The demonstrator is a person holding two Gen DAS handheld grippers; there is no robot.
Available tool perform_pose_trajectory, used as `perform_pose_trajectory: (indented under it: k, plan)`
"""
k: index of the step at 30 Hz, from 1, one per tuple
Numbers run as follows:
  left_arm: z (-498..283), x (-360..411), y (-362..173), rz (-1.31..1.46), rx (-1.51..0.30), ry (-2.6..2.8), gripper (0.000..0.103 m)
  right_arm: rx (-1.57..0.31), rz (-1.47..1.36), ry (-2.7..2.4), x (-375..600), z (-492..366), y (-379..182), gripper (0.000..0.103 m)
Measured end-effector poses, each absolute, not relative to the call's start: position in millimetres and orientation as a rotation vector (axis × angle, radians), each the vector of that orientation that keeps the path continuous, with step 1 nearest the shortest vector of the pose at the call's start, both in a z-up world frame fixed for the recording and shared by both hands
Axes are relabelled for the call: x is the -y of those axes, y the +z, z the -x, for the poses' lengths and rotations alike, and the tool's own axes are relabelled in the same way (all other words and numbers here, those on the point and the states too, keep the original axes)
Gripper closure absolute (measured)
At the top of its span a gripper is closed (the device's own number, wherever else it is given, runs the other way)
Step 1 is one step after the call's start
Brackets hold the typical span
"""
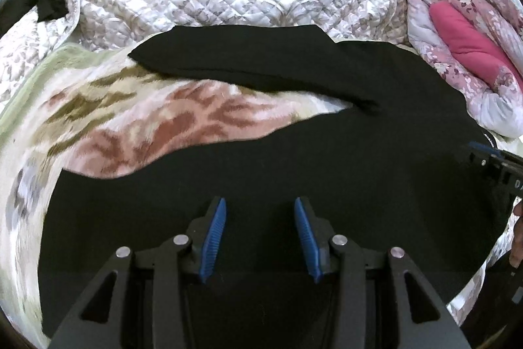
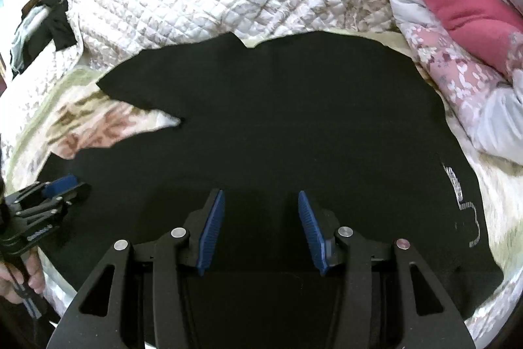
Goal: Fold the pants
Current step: 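Move both grippers to the folded edge and close them on it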
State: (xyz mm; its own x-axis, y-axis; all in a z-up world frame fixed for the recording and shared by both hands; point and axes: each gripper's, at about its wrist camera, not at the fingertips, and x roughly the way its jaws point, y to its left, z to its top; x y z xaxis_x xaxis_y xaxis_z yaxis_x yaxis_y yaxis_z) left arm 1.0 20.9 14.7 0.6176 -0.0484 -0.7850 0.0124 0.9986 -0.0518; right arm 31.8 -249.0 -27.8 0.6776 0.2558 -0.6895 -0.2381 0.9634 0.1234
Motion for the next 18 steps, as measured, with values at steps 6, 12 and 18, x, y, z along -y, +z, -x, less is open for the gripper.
perform_pose_trajectory:
  k: [6,12,18]
  plan:
    - [-24.0,-37.7,35.4,0.071,-0.887,-0.045,0.057,-0.731,0.012,0.335,256.2,-58.2,0.6,0.052]
    - [-75.1,-53.8,52.0,0.052,-0.891,-0.068,0.057,-0.731,0.044,0.398,269.3,-100.5,18.9,0.045]
    - [-156.0,-62.9,61.6,0.007,-0.9,-0.086,0.051,-0.754,0.087,0.45,284.6,-160.5,22.3,0.041]
